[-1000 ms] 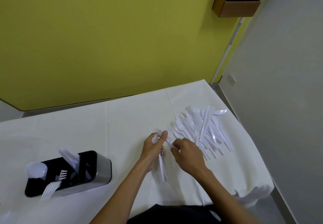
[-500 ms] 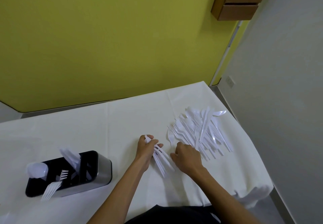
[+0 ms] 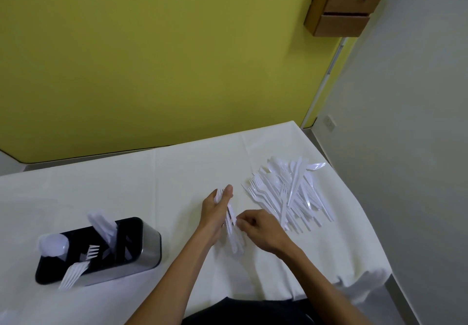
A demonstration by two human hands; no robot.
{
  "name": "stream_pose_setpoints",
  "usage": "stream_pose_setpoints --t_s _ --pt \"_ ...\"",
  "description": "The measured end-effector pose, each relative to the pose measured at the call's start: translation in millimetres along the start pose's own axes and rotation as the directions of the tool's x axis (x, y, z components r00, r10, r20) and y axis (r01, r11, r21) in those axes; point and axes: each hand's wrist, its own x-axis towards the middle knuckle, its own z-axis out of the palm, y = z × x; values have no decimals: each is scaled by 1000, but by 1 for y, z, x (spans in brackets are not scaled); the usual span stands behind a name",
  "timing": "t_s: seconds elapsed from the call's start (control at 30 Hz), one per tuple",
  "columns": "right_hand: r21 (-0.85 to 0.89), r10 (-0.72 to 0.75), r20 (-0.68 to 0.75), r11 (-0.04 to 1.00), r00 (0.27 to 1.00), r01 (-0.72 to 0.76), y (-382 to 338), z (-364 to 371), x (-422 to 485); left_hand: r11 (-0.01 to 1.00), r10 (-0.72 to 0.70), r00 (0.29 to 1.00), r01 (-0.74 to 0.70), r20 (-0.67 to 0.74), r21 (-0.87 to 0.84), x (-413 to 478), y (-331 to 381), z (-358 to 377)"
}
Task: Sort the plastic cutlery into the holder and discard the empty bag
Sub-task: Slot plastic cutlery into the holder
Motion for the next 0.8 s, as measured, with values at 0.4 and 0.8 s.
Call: stream_pose_setpoints --t_s 0.4,0.8 --pt "885 501 37 385 865 -261 -38 16 20 920 198 964 -246 -179 -305 -25 55 13" --pt "950 227 94 271 969 -156 -169 73 6 796 565 753 -606 -337 -21 -92 100 -118"
